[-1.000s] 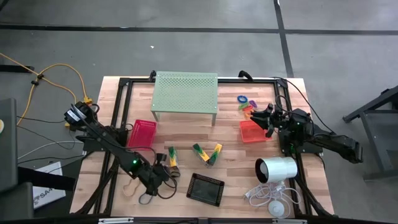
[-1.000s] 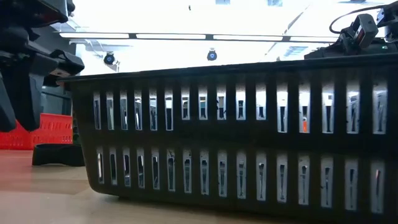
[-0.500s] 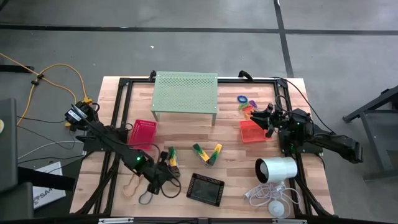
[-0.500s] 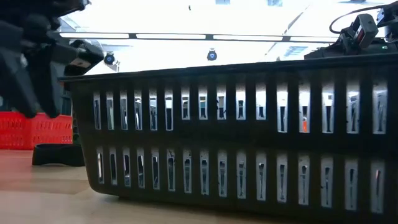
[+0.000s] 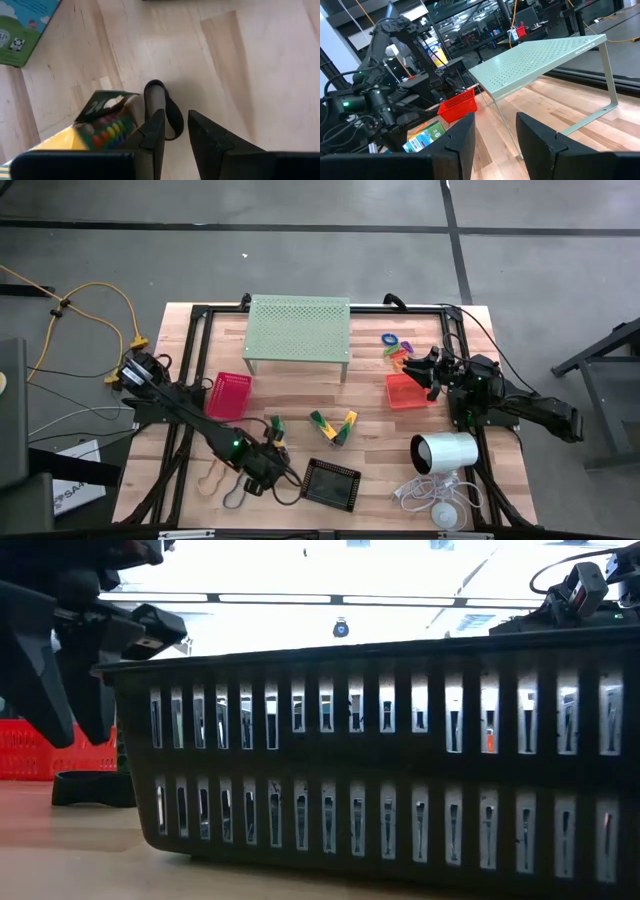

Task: Pick & Place Office Desk Supplies
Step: Put the black rubber band into the red bin

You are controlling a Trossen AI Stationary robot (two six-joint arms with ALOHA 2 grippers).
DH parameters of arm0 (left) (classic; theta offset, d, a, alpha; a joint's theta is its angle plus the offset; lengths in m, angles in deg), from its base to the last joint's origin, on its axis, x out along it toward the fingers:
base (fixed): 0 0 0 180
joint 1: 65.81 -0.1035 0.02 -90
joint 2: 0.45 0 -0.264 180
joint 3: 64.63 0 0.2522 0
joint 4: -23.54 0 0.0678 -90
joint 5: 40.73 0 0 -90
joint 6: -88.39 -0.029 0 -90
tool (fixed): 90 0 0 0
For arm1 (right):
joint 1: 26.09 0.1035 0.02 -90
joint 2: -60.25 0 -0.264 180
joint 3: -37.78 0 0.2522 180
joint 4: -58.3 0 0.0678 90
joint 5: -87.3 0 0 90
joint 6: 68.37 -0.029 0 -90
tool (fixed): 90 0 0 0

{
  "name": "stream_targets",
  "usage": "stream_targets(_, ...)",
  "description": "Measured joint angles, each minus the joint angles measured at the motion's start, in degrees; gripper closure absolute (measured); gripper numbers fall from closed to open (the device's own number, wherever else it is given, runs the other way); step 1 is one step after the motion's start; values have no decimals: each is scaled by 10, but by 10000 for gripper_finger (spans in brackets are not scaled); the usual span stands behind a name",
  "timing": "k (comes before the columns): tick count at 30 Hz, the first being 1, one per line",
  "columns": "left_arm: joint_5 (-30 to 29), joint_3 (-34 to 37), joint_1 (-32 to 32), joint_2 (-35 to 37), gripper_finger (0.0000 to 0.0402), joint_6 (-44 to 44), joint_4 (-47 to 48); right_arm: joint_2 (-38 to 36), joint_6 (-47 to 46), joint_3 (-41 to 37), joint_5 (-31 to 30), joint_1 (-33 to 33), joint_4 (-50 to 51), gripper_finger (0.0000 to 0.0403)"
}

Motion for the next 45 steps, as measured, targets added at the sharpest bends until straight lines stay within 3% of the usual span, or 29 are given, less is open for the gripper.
stream_targets(14, 0, -11, 12, -16, 322, 60, 24, 0, 0, 0, 0, 0, 0, 272)
stream_targets(39, -11, -11, 13, -50, 322, 61, 23, 0, 0, 0, 0, 0, 0, 272)
stream_targets(45, -11, -11, 13, -50, 339, 61, 24, 0, 0, 0, 0, 0, 0, 272)
